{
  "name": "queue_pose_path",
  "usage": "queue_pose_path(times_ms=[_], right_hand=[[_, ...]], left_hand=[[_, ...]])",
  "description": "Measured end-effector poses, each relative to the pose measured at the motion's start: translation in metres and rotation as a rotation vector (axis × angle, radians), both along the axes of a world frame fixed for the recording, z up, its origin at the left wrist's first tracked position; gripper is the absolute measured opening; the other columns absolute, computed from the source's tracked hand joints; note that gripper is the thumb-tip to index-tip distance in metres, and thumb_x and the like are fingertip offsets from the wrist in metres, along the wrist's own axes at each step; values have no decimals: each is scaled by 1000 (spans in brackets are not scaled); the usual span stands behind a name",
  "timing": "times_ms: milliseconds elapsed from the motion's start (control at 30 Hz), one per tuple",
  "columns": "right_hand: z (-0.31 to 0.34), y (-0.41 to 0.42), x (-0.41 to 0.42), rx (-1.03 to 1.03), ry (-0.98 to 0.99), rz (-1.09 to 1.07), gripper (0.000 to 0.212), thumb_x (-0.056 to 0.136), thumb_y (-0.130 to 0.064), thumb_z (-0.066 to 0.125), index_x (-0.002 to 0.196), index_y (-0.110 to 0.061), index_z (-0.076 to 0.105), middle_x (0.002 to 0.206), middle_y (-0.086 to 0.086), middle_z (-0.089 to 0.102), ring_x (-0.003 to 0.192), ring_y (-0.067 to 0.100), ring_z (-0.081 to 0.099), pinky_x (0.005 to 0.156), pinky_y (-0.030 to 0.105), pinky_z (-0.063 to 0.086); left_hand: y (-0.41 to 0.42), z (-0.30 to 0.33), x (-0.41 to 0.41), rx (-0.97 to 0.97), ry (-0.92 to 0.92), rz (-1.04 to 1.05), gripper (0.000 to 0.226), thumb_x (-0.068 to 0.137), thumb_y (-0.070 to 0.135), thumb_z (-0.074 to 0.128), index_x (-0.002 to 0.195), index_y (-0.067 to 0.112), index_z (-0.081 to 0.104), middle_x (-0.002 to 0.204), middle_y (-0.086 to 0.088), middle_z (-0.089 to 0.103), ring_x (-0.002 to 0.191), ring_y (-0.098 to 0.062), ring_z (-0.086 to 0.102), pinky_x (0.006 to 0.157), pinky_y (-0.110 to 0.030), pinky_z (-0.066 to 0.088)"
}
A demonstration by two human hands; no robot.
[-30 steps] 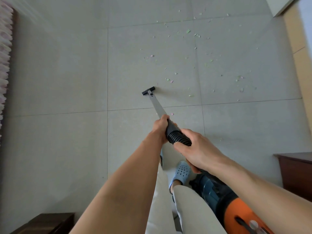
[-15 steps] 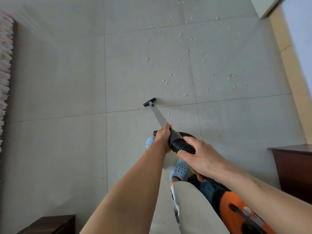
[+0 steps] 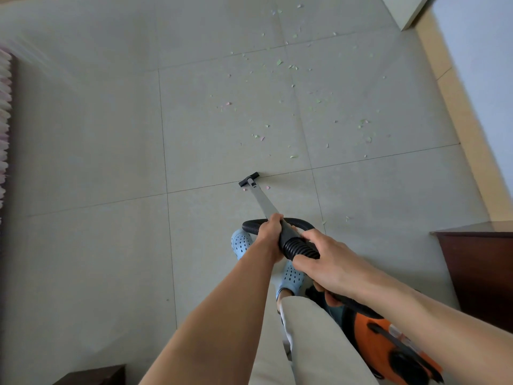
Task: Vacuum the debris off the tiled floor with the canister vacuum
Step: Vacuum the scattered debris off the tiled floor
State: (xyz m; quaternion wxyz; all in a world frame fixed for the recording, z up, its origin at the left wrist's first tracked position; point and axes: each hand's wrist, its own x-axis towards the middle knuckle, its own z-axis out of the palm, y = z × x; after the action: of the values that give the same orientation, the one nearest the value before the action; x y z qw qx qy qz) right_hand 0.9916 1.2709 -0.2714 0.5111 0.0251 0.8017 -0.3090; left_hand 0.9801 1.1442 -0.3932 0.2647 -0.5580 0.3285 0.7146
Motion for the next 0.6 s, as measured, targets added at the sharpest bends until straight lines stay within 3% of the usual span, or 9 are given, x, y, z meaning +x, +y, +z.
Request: queue_pose_path(times_ms=[100,233,600], right_hand=[[6,10,2,9,4,20,46,92,-35,53,137,-33,43,70,6,64,41,21,56,48,34,53],[10,26,7,21,19,30,34,92,-36,52,125,-29,48,74,8,67,43,21,59,48,33,51],[15,52,26,47,4,-2,32,87,-39,54,118,-31,50,85,13,74,49,20,62,45,31,47]], left_hand=[[11,1,3,-2,-17,-26,23,91,19,52,106,2,48,70,-12,58,56,-23,57,53,-32,52],[27,-1,7,-17,-20,-94,32,91,24,53,113,2,51,86,-14,59,62,-25,60,57,-33,54],[56,14,20,3,-30,-142,24,95,19,51,113,3,52,75,-12,57,56,-22,57,42,-27,53]])
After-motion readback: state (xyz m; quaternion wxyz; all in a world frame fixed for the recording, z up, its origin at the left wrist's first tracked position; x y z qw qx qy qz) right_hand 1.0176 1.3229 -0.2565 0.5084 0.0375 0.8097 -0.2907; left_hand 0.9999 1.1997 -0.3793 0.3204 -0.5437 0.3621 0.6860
